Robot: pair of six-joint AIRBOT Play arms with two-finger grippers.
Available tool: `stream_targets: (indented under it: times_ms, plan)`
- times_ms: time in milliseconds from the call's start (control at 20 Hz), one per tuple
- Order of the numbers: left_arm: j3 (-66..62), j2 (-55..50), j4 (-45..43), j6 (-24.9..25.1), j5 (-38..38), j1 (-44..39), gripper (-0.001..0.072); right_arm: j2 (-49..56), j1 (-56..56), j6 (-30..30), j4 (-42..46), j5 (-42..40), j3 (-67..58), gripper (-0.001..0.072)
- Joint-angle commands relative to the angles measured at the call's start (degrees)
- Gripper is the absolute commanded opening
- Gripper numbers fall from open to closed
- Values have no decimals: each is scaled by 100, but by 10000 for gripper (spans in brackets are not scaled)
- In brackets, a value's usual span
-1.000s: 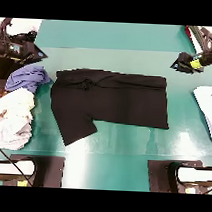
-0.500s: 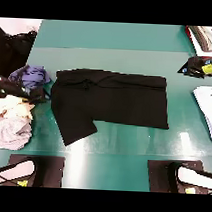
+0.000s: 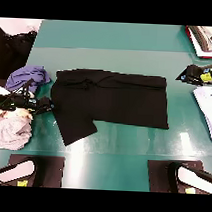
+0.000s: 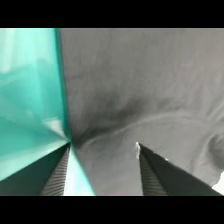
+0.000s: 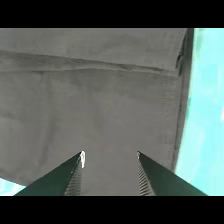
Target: Fold the shirts.
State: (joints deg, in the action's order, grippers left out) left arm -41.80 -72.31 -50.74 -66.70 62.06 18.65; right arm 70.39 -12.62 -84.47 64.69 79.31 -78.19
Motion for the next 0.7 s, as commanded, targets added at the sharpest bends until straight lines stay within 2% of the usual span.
stream_targets:
  times_ms: [0,50,150,400,550,650]
  plan:
    - [55,-149,221,9,-120,-55,488,-33,-4,-2,-188,15,44,382]
    - [55,-168,236,11,-127,-146,434,-35,-4,-2,-208,17,44,382]
    - [55,-166,306,31,-210,-391,38,-35,-4,33,-203,138,44,382]
    - [-435,-33,529,114,101,-498,22,-114,-138,350,339,927,385,382]
    - [-761,297,527,120,280,-498,23,-389,-634,404,284,916,1598,382]
    - [-833,466,529,120,319,-498,22,-549,-1040,658,286,730,2592,382]
